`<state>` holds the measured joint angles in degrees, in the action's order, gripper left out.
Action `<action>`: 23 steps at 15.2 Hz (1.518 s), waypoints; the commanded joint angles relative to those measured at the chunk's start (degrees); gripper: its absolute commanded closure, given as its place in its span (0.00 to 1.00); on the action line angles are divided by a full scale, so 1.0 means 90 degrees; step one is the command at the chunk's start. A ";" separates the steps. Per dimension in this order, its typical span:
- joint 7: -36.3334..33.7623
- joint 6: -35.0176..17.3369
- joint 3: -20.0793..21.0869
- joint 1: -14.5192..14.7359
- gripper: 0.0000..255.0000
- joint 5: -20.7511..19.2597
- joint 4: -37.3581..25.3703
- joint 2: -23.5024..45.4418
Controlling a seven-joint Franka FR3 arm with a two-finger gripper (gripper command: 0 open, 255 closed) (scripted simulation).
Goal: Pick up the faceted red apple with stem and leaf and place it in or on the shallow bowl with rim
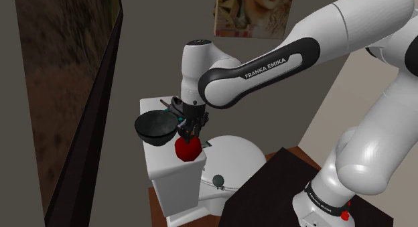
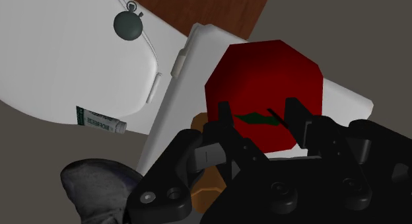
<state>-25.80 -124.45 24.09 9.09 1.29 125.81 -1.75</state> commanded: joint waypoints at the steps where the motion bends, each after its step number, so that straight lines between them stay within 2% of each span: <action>1: 0.0000 0.0000 0.0000 0.0000 1.00 0.0000 0.0000 0.0000; 8: 0.0000 -0.0001 0.0000 0.0000 1.00 0.0000 0.0000 0.0000; 23: 0.0142 0.1273 -0.0061 -0.0020 1.00 0.0191 -0.0831 -0.0478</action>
<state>-24.62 -113.82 23.62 8.96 2.98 119.03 -5.92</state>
